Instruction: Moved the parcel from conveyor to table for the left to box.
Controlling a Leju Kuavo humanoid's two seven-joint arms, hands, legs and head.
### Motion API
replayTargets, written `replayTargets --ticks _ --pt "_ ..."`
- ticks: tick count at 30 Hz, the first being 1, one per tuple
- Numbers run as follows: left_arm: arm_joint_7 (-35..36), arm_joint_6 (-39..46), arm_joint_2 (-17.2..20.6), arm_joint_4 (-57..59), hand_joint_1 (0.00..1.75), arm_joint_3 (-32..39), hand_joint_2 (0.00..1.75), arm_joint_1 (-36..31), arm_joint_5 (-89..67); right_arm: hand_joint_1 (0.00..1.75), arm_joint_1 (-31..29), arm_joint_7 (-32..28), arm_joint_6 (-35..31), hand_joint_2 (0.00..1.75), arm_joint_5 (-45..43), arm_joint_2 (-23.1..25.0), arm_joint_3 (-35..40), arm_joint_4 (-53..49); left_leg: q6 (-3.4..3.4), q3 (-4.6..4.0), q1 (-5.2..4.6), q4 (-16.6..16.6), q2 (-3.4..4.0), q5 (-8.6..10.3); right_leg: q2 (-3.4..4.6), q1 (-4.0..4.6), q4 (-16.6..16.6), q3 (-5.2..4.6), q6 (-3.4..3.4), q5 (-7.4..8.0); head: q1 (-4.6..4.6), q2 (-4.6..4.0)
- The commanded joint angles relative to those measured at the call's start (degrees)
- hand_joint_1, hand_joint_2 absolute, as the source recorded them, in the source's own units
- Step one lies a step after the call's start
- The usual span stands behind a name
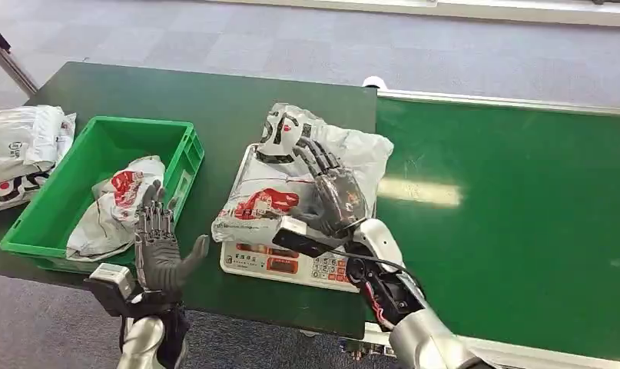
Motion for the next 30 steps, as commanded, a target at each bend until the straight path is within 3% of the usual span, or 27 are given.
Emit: replayTargets --ticks 1,5,8,14,20,21,23,24,30 --pt "0.13 0.06 0.20 5.73 0.00 -1.71 1.75 -3.17 -1.12 0.00 14.15 -7.89 0.37 1.75 -17.83 -1.95 -7.12 -17.14 0.02 0.13 0.02 -0.15 -0.25 0.06 -0.32 0.03 -0.17 0.24 -0.03 -0.03 0.00 0.00" --pt "0.13 0.06 0.20 5.73 0.00 -1.71 1.75 -3.17 -1.12 0.00 14.15 -7.89 0.37 1.75 -17.83 -1.95 -7.12 -17.14 0.04 0.04 -0.03 -0.06 -0.12 0.01 -0.19 -0.01 -0.05 0.10 -0.01 -0.04 -0.02 0.00" --pt "0.13 0.50 0.26 6.62 0.00 -3.06 1.75 -4.02 -1.31 0.00 19.24 -7.89 -1.46 1.75 -27.99 -4.24 -4.81 -27.56 0.03 0.07 -0.01 -0.10 -0.02 0.00 -0.12 0.02 -0.12 0.12 -0.02 -0.02 -0.02 0.00" --pt "0.13 0.94 -0.17 11.99 0.00 -4.78 1.75 -7.21 -1.80 0.00 28.61 -7.89 -13.34 1.75 -37.87 -6.21 -8.04 -43.64 0.03 -0.02 -0.01 -0.05 -0.26 0.01 -0.25 0.00 -0.08 0.06 0.01 -0.06 0.00 0.00" --pt "0.13 5.60 1.00 17.20 0.00 -8.29 1.75 -8.50 -7.34 0.00 32.52 -7.89 -12.25 1.75 -41.61 -6.58 -9.14 -49.74 0.02 0.03 -0.05 -0.09 -0.25 0.00 -0.26 -0.04 -0.08 0.10 -0.02 -0.08 0.00 0.00" --pt "0.13 7.20 1.13 24.78 0.00 -8.52 1.75 -11.74 -10.33 0.00 33.32 -7.89 -12.89 1.75 -42.64 -5.70 -10.61 -50.81 0.00 0.01 -0.03 -0.07 -0.15 -0.02 -0.15 -0.03 -0.07 0.03 -0.02 -0.05 -0.02 0.00" --pt "0.13 7.28 0.78 29.37 0.00 -6.85 1.75 -14.04 -11.03 0.00 33.83 -7.89 -11.24 1.75 -43.66 -5.19 -11.76 -51.27 0.02 0.12 -0.06 -0.20 -0.38 0.07 -0.43 -0.04 -0.17 0.20 -0.04 -0.06 0.00 0.00" --pt "0.13 8.12 1.02 31.80 0.00 -6.43 1.75 -15.89 -13.21 0.00 34.05 -7.89 -11.48 1.75 -42.81 -4.95 -12.34 -50.93 0.00 0.04 -0.03 -0.09 -0.23 0.02 -0.20 -0.03 -0.09 0.08 -0.02 -0.04 -0.04 0.00" --pt "5.37 12.23 2.16 35.22 0.00 -9.56 1.75 -22.74 -25.50 0.00 34.79 -7.89 -9.70 1.75 -43.47 -4.26 -14.17 -50.59 0.03 0.04 0.01 -0.07 -0.13 0.03 -0.21 0.02 -0.11 0.11 -0.03 -0.02 0.00 0.00"
